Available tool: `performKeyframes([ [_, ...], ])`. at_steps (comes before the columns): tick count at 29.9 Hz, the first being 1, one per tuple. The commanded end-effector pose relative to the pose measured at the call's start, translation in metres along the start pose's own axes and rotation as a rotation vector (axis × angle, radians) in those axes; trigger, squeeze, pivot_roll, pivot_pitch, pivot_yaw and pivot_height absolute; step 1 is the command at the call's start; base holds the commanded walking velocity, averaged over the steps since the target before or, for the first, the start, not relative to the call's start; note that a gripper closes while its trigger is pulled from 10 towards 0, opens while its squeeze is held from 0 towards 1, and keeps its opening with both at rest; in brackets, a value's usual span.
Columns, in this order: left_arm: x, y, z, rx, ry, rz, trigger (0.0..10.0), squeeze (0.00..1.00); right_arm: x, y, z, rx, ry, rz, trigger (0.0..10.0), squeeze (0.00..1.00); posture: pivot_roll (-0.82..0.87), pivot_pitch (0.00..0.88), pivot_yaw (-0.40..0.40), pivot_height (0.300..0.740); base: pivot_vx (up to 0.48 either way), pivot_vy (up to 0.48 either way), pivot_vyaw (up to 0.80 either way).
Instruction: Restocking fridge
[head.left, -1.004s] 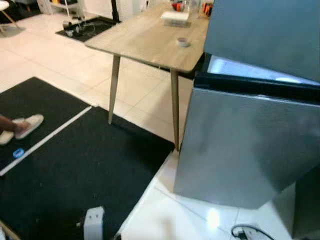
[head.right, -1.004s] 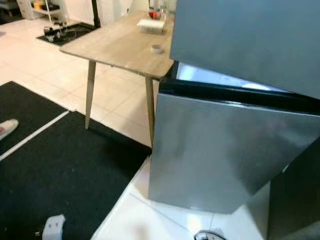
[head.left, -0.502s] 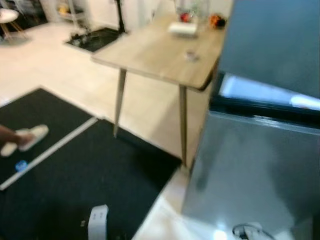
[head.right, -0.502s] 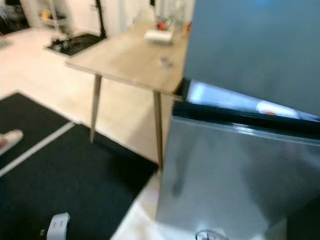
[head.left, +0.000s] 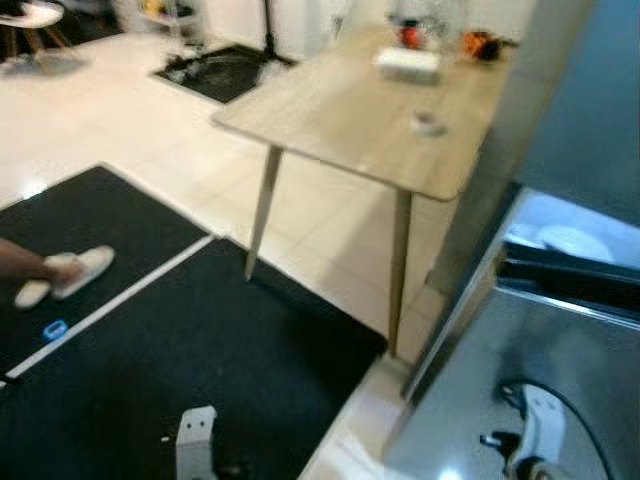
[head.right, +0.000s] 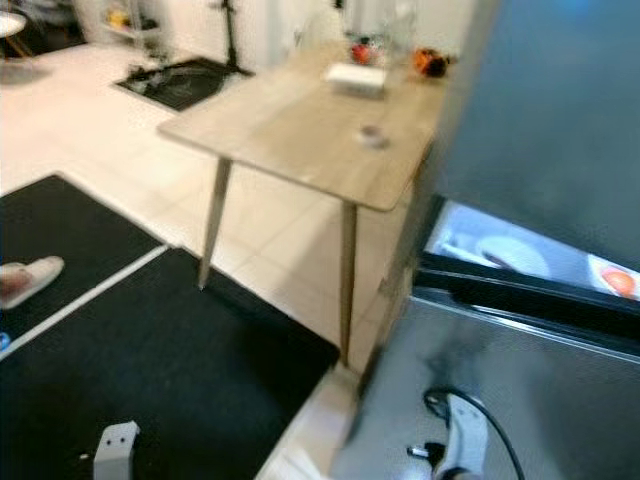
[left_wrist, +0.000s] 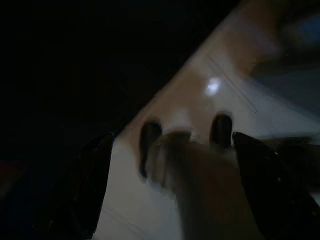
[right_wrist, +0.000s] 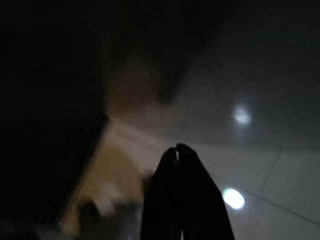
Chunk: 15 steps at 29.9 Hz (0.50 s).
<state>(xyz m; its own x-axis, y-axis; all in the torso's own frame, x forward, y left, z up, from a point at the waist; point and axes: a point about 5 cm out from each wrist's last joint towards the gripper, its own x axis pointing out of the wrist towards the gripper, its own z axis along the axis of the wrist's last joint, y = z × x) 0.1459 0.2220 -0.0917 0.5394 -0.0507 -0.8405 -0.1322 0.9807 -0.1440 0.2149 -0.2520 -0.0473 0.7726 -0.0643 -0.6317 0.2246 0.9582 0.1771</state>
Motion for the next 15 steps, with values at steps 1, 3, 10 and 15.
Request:
performKeyframes([
  [1,-0.001,0.0,-0.004,0.002,0.017,0.004,10.0,0.0,0.001,-0.009,0.02,0.051,-0.096,-0.028,10.0,0.0,0.05,0.0,-0.042,0.74,0.0,0.0,0.0],
  [3,-0.001,0.0,-0.004,-0.001,0.015,0.002,10.0,0.0,0.003,-0.012,0.039,0.08,-0.173,-0.038,10.0,0.0,0.05,0.0,-0.044,0.74,0.0,0.0,0.0],
  [10,0.0,-0.001,-0.005,-0.009,0.011,-0.002,10.0,0.0,0.007,-0.004,0.108,0.095,-0.415,-0.022,10.0,0.0,0.06,0.0,-0.049,0.74,0.0,0.0,0.0],
  [15,-0.001,-0.001,-0.006,-0.016,0.009,0.0,10.0,0.0,0.007,0.01,0.153,0.055,-0.545,0.003,10.0,0.0,0.07,0.0,-0.054,0.74,0.0,0.0,0.0],
])
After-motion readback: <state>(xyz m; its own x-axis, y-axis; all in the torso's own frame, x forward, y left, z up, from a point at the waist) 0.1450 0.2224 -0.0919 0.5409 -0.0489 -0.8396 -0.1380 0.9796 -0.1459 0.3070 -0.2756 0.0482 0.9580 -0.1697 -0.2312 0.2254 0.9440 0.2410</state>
